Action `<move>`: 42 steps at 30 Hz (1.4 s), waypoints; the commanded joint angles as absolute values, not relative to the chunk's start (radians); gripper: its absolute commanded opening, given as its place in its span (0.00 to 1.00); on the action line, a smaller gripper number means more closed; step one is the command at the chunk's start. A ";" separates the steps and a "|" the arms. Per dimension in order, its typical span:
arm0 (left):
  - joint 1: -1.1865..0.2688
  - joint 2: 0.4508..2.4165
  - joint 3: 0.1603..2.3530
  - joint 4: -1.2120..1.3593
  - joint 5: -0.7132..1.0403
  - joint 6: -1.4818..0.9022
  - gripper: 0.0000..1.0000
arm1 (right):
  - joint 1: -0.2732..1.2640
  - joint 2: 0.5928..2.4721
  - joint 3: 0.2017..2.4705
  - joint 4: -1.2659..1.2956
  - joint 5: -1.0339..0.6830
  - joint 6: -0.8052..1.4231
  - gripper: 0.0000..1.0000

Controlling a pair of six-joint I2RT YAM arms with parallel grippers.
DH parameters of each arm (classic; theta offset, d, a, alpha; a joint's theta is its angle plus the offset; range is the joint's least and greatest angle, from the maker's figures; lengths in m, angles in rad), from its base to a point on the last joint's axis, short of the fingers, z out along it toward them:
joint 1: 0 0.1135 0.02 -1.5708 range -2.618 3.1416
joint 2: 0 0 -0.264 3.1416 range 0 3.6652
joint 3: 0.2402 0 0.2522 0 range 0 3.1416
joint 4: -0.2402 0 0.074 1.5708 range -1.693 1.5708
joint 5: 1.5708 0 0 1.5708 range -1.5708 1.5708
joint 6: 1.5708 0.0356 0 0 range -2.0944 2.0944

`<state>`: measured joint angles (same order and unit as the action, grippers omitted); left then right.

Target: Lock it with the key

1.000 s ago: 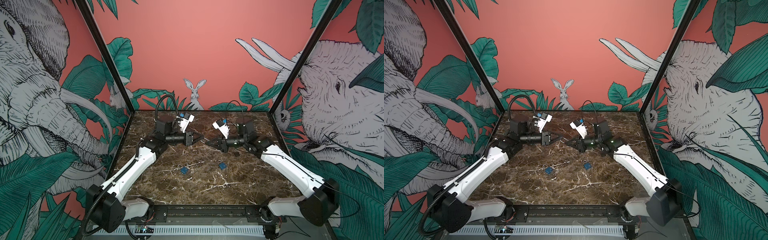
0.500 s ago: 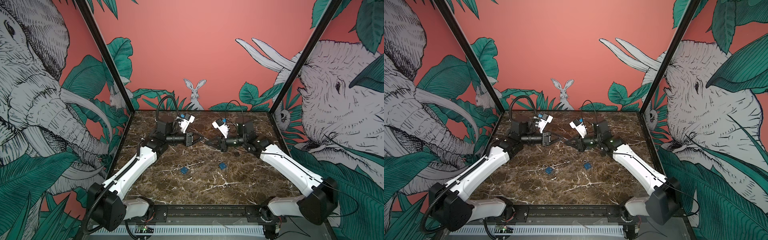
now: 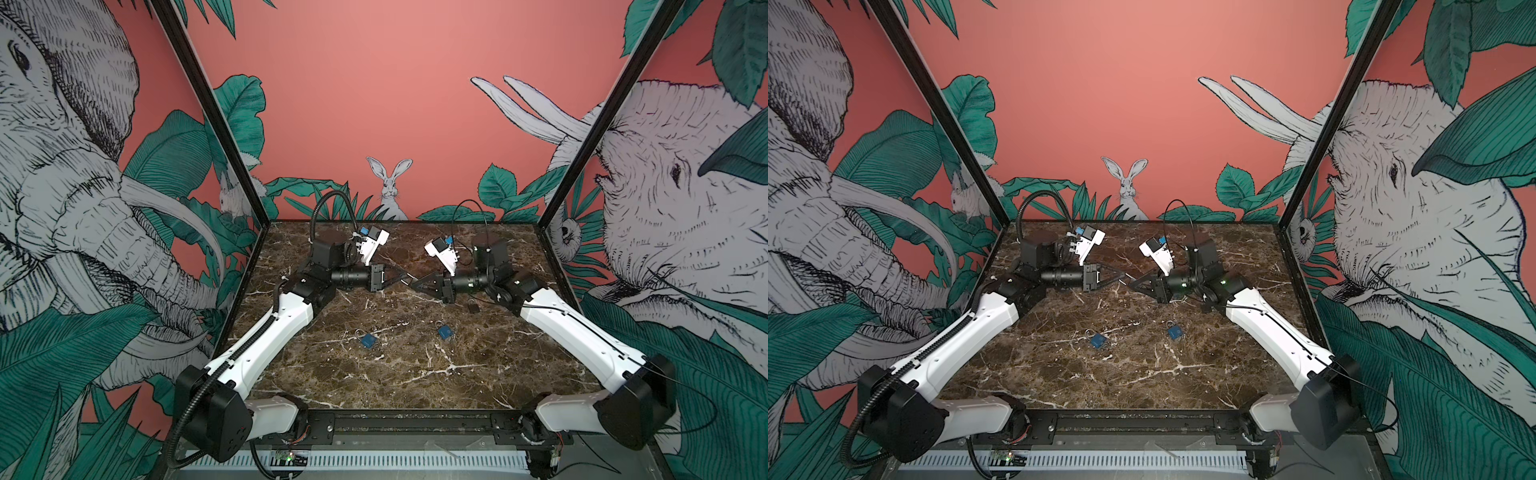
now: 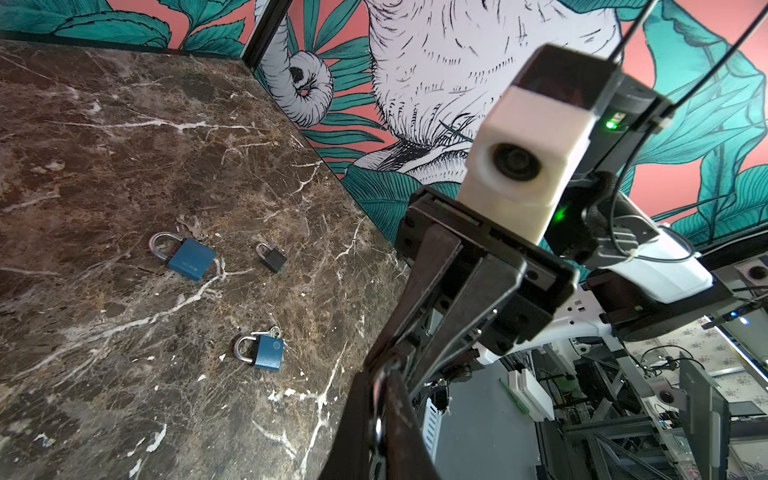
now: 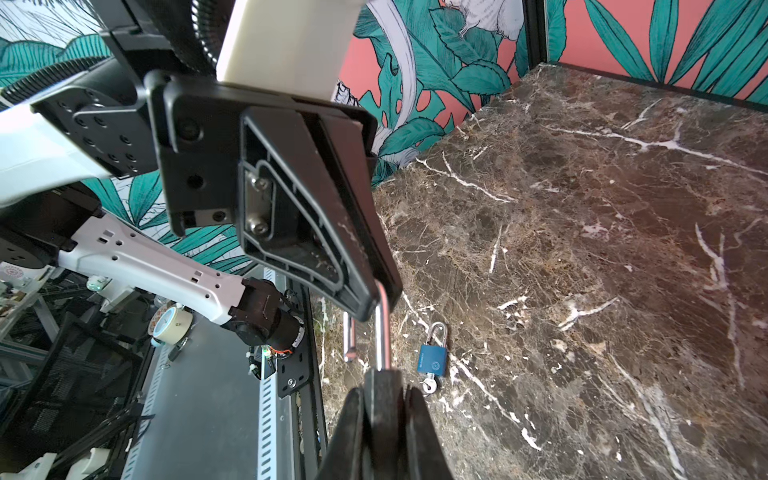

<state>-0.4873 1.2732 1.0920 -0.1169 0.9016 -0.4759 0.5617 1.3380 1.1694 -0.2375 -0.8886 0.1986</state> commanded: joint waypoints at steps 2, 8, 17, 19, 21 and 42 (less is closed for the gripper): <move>-0.492 1.283 1.066 -0.127 0.885 -0.444 0.00 | 0.562 1.299 1.165 -0.053 -1.011 0.300 0.00; -0.492 1.284 1.055 -0.138 0.863 -0.416 0.00 | 0.543 1.277 1.117 0.148 -1.124 0.476 0.00; -0.491 1.304 1.048 -0.134 0.865 -0.416 0.00 | 0.535 1.274 1.077 0.371 -1.190 0.661 0.00; -0.491 1.305 1.043 -0.138 0.859 -0.413 0.00 | 0.535 1.277 1.069 0.415 -1.195 0.697 0.00; -0.491 1.310 1.039 -0.137 0.860 -0.412 0.00 | 0.534 1.280 1.067 0.440 -1.195 0.717 0.00; -0.554 1.319 0.946 -0.075 0.890 -0.474 0.00 | 0.534 1.307 1.072 0.479 -1.142 0.733 0.00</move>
